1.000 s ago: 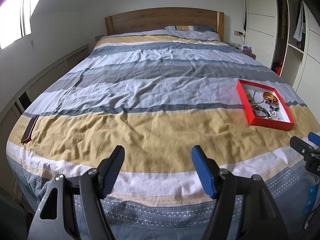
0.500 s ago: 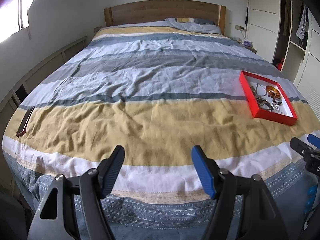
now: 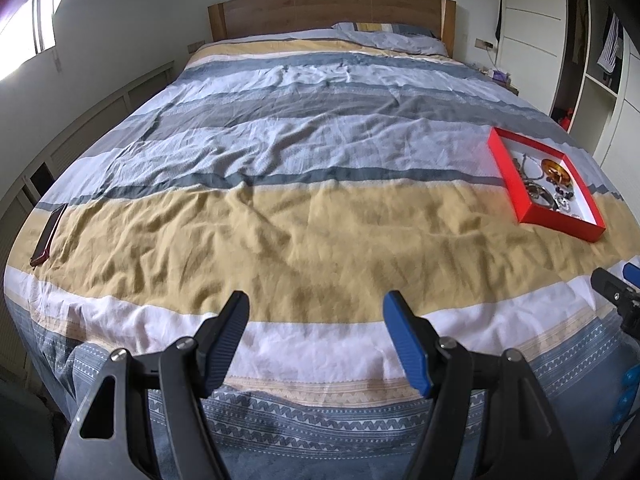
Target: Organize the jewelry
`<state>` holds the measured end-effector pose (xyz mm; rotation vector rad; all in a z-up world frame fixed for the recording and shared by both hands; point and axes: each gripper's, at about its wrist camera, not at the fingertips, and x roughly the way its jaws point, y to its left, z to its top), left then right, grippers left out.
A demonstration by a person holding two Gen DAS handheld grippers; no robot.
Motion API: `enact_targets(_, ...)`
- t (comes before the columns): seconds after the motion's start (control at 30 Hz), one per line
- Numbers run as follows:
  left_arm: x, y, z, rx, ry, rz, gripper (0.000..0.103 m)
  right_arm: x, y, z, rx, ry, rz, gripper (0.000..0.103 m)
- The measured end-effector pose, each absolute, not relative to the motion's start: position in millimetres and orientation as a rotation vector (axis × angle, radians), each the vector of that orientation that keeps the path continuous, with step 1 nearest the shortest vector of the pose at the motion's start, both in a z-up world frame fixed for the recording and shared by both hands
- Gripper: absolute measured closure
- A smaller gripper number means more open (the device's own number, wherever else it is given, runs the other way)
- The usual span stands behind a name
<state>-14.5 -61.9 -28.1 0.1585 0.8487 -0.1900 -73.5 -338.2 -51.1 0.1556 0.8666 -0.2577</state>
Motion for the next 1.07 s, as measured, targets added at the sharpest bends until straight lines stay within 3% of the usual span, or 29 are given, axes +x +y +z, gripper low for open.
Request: enact_targets(1.07,-16.3,-65.2,-32.8,0.172,0.86,-0.188,0.035,-73.8,-341.7,-55.2,0.158,0.868,-0.266,0.001)
